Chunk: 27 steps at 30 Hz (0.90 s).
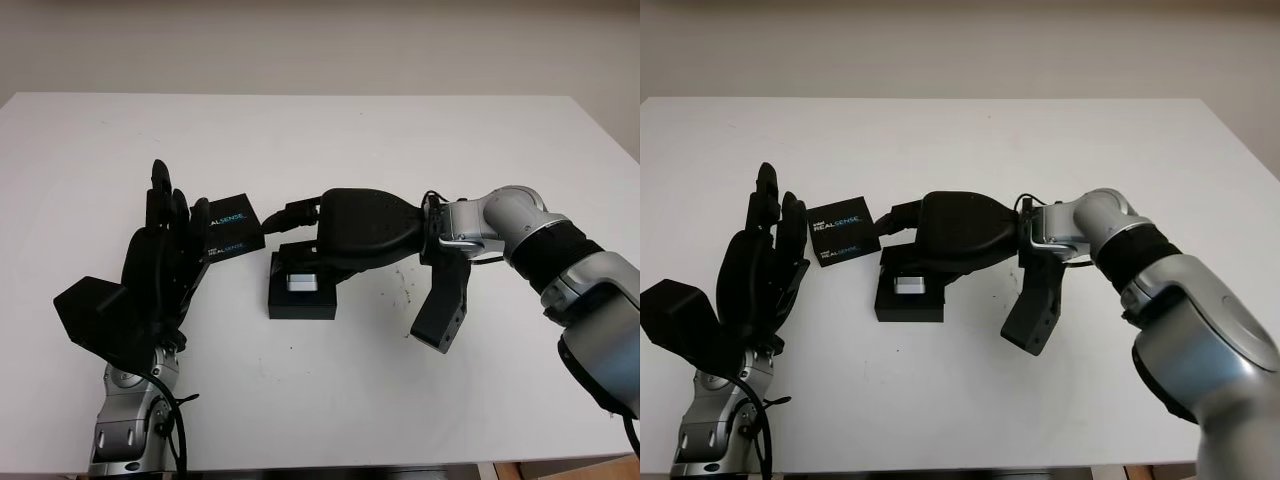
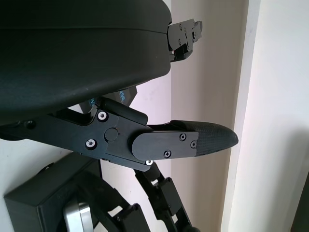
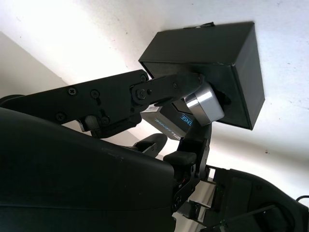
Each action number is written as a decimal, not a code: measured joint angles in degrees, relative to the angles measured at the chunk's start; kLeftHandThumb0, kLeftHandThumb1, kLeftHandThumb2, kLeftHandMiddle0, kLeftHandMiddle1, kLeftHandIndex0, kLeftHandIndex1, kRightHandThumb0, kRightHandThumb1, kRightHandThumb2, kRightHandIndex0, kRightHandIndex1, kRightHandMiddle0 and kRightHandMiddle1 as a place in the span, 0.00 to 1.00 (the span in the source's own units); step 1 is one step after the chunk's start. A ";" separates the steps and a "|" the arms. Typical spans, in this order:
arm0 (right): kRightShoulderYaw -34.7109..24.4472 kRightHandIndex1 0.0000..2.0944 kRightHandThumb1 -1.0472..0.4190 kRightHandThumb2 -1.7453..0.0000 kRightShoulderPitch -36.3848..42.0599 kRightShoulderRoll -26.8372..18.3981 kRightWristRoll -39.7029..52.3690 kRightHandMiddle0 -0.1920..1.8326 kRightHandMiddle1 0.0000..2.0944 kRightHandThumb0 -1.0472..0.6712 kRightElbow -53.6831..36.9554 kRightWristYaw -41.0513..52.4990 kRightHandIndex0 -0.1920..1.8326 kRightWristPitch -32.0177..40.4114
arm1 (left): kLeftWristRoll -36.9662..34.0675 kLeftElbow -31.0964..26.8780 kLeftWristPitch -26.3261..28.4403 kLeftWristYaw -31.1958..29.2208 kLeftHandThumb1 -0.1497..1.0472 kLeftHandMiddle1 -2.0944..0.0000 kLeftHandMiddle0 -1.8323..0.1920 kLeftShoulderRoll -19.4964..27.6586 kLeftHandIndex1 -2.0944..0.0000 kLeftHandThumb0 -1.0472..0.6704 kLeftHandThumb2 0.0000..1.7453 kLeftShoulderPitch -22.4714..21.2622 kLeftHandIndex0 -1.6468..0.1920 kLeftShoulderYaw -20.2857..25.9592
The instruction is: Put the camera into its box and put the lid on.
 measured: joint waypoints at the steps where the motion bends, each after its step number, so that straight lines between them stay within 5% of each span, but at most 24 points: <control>1: 0.17 0.16 0.13 0.97 0.00 0.00 -0.03 0.26 0.32 0.35 0.00 -0.31 0.25 0.08 | 0.01 0.00 0.00 0.01 1.00 1.00 1.00 -0.09 1.00 0.20 0.24 0.00 1.00 0.01; 11: 1.29 0.18 0.11 0.97 -0.07 0.05 -0.20 0.35 0.40 0.34 0.08 -2.49 0.25 0.30 | 0.29 0.00 -0.02 -0.03 1.00 1.00 1.00 -0.32 1.00 0.20 0.24 0.00 1.00 0.01; 20: 1.31 0.32 0.11 0.97 -0.07 0.18 0.44 0.37 0.66 0.31 0.57 -3.26 0.22 -0.73 | 0.22 0.00 -0.06 -0.23 1.00 1.00 1.00 -0.33 1.00 0.20 0.24 0.02 1.00 0.02; 27: 1.26 0.40 0.12 0.97 -0.06 0.44 1.53 0.35 0.69 0.34 1.92 -4.58 0.19 -1.39 | 0.20 0.00 -0.07 -0.26 1.00 1.00 1.00 -0.34 1.00 0.20 0.24 0.11 1.00 0.04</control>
